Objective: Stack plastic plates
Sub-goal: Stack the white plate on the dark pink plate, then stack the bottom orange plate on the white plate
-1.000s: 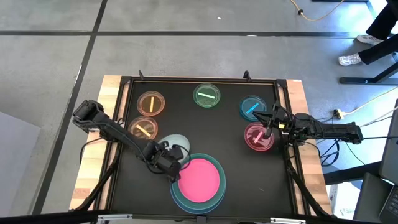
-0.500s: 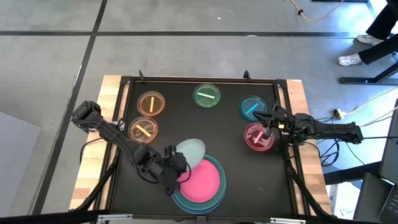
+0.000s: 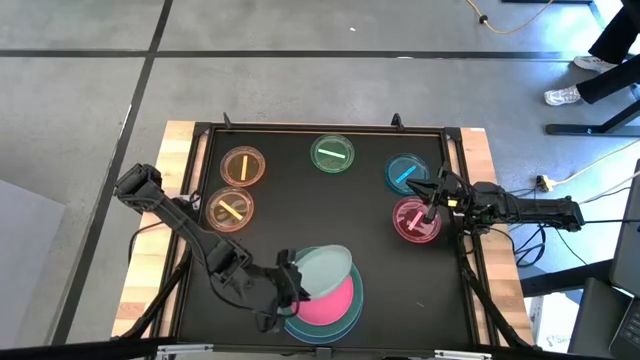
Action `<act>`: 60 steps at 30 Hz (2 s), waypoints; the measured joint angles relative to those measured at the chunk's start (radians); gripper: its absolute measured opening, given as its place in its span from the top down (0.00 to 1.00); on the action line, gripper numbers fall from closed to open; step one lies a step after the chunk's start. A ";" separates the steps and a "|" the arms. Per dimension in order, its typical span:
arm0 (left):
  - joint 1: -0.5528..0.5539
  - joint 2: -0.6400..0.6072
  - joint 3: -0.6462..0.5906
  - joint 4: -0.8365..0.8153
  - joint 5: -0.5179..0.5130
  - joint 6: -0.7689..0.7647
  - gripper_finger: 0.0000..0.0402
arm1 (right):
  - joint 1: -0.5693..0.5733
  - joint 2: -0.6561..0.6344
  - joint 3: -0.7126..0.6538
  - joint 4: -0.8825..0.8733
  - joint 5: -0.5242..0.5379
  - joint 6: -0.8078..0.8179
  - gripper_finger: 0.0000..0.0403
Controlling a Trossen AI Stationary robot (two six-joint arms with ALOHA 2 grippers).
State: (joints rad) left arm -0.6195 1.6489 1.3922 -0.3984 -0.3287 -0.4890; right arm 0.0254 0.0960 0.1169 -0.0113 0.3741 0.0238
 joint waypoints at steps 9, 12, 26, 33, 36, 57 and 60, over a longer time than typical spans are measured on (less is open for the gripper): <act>-0.019 0.070 -0.040 0.128 0.060 0.022 0.95 | 0.000 0.000 0.000 0.000 0.000 0.000 0.94; -0.009 0.111 -0.041 0.141 0.065 0.009 0.95 | 0.000 0.000 0.000 0.001 0.000 -0.001 0.94; -0.001 0.192 -0.041 0.118 0.057 -0.035 0.95 | 0.000 0.000 0.000 0.006 0.000 -0.003 0.94; 0.030 0.192 -0.041 0.088 0.093 -0.135 0.86 | 0.000 0.000 0.000 0.005 0.000 -0.003 0.94; 0.043 0.192 -0.041 0.089 0.135 -0.162 0.80 | 0.000 0.000 0.000 0.005 0.000 -0.003 0.94; -0.021 0.017 -0.041 -0.409 -0.177 -0.293 0.75 | 0.000 0.000 0.000 -0.007 0.000 -0.003 0.94; -0.024 0.002 -0.060 -0.535 -0.221 -0.399 0.75 | 0.000 0.000 0.000 -0.007 0.000 -0.003 0.94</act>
State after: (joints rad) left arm -0.6438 1.6510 1.3317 -0.9332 -0.5499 -0.8880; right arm 0.0257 0.0963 0.1165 -0.0185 0.3740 0.0206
